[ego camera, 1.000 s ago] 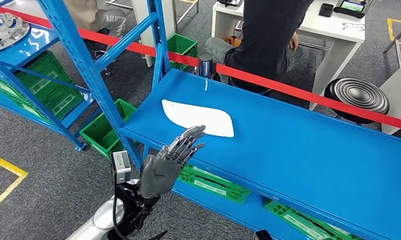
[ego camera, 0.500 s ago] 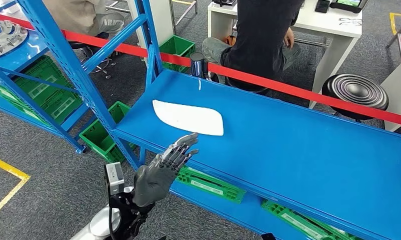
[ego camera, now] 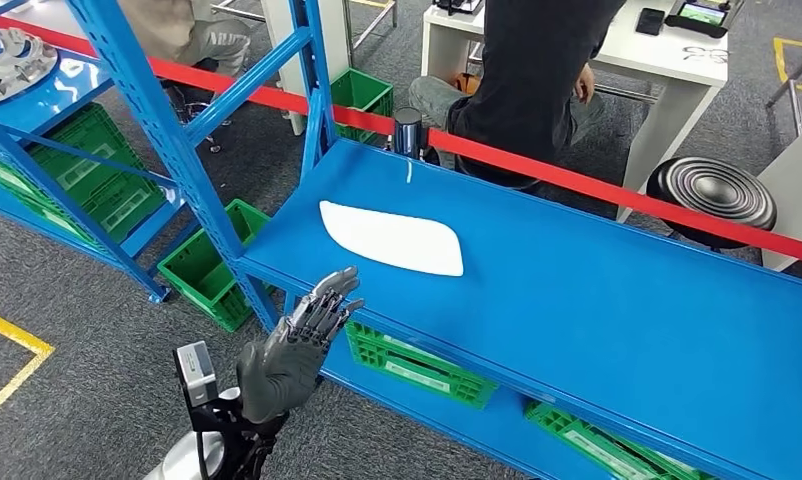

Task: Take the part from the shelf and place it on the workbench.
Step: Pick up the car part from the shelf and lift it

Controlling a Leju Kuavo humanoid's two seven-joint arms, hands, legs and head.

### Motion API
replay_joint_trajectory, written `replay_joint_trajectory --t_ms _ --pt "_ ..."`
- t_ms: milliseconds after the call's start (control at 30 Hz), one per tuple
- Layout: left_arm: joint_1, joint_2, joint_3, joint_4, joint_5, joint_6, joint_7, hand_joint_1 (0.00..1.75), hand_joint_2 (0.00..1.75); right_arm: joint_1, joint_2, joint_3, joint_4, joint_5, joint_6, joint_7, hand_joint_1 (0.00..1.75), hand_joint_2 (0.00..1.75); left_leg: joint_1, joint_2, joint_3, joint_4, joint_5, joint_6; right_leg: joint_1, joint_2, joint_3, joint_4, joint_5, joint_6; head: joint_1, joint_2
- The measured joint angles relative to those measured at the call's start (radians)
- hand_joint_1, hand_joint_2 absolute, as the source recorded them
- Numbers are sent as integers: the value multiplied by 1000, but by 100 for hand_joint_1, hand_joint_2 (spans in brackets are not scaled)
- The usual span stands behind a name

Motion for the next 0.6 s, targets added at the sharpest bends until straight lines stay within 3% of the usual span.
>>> replay_joint_trajectory --t_ms 67,100,167,200,267,333,400,467,533,567,600 --pt "6 0 0 0 -1 0 0 0 0 3 -2 0 0 -4 -3 -1 0 0 -1 -1 -2 1 0 -1 -2 0 -47 93 -28 7 0 0" --pt "8 0 0 0 -1 -1 0 0 0 5 -3 0 0 -6 -6 -2 0 0 -1 -2 -2 2 -1 -2 -4 0 -44 84 -18 16 0 0" --pt "10 -1 0 0 -2 -5 0 0 0 4 -5 0 0 -10 -9 -2 0 0 1 -4 -1 8 -9 -9 -9 -2 18 -41 34 38 1 0" --pt "11 -1 1 0 -2 -7 0 0 0 3 -6 0 0 -11 -10 -2 0 0 0 -5 -2 13 -17 -16 -10 -4 54 -108 53 41 1 0" --pt "12 -1 4 -3 -2 -14 0 0 0 1 -5 0 0 -15 -11 -2 0 0 -4 -5 -6 24 -36 -29 -8 -4 94 -178 61 27 0 0" --pt "13 -1 8 -7 -2 -19 -1 0 0 1 -4 1 0 -17 -11 -2 0 0 -2 -6 -3 29 -44 -38 -6 -1 103 -181 58 5 0 0" --pt "14 -1 12 -12 -2 -22 -3 0 0 2 -3 1 0 -18 -11 -2 0 0 3 -6 -6 52 -53 -47 -9 -1 113 -181 61 -5 -1 0" --pt "15 0 15 -16 -2 -23 -4 0 0 3 -3 1 0 -19 -11 -2 0 0 8 -6 -52 146 -94 -60 -11 0 120 -181 58 -12 -2 0" --pt "18 0 17 -18 -2 -24 -4 0 0 3 -4 1 0 -19 -11 -2 0 0 12 -6 -138 286 -140 -68 -9 2 125 -181 51 -18 -2 0" --pt "21 1 17 -18 -3 -24 -4 0 0 3 -4 1 0 -19 -11 -2 0 0 13 -6 -172 329 -142 -68 -7 3 128 -181 47 -19 -2 0" --pt "23 1 18 -18 -3 -24 -4 0 0 4 -4 1 0 -19 -11 -2 0 0 13 -6 -189 336 -125 -65 -5 6 133 -181 42 -19 -3 0"
